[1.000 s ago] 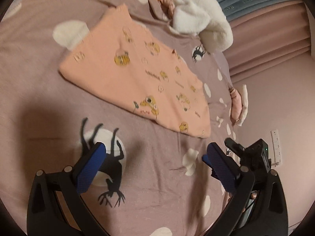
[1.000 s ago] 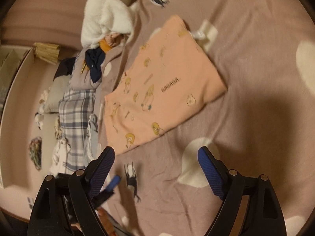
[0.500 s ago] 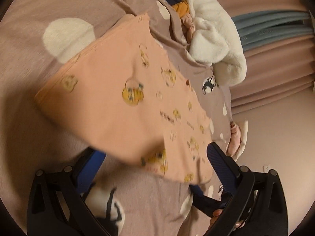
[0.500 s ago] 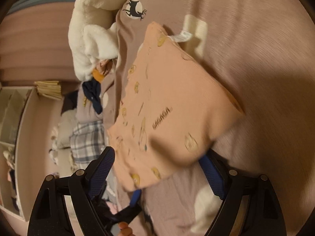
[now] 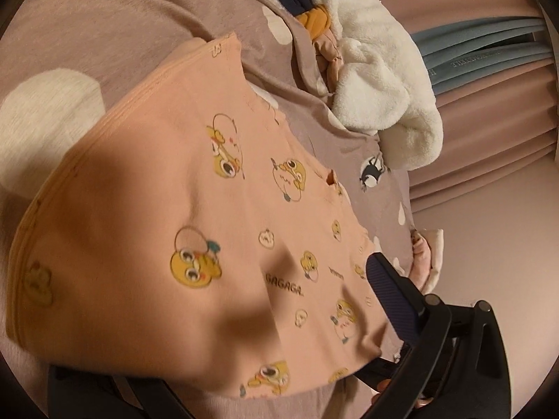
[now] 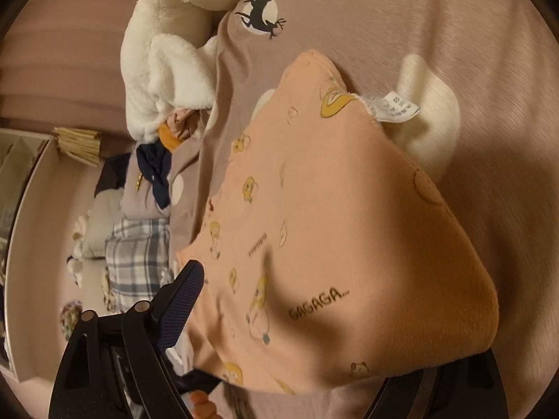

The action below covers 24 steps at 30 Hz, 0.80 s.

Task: Fold small clothes
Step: 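Grasp the labelled side edge of the peach garment with the right gripper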

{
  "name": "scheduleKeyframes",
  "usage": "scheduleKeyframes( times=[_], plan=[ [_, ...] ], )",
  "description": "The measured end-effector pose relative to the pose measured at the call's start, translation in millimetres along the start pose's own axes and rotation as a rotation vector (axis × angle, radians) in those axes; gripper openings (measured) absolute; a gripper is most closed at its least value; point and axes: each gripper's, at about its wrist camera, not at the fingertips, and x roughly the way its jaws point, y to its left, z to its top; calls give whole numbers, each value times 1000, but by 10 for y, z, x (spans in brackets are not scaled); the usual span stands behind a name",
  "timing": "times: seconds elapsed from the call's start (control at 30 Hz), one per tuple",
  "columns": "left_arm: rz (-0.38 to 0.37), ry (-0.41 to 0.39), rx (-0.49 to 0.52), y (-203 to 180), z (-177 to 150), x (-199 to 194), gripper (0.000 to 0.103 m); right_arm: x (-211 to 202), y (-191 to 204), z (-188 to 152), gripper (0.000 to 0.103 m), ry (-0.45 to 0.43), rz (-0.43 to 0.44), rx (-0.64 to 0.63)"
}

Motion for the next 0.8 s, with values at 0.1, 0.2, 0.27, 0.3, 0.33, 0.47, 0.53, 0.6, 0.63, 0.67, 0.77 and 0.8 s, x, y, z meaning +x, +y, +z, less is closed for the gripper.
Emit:
scheduleKeyframes(
  times=[0.1, 0.2, 0.27, 0.3, 0.33, 0.47, 0.53, 0.6, 0.63, 0.67, 0.77, 0.8],
  plan=[
    [6, -17, 5, 7, 45, 45, 101, 46, 9, 44, 87, -10, 0, -7],
    [15, -23, 5, -1, 72, 72, 101, 73, 4, 78, 87, -27, 1, 6],
    [32, -31, 24, -17, 65, 87, 100, 79, 5, 92, 87, -31, 0, 8],
    [41, -34, 37, -34, 54, 94, 99, 89, 13, 94, 87, -33, 0, 5],
    [55, -44, 68, -54, 31, 103, 98, 82, 12, 84, 87, -38, 1, -3],
    [108, -75, 172, -115, -53, 151, 95, 82, 39, 48, 86, -61, -14, -43],
    [116, -86, 192, -115, -74, 166, 94, 101, 76, 50, 86, -69, -34, -63],
    [115, -88, 193, -102, -68, 167, 93, 118, 100, 43, 86, -82, -52, -86],
    [115, -89, 192, -96, -65, 166, 92, 119, 110, 34, 86, -87, -59, -101],
    [117, -95, 190, -83, -61, 164, 89, 119, 113, 29, 86, -92, -61, -111],
    [151, -122, 188, -60, -74, 158, 71, 120, 118, 18, 84, -106, -71, -128],
    [157, -130, 183, -41, -78, 144, 64, 120, 118, 17, 82, -112, -77, -133]
  ],
)
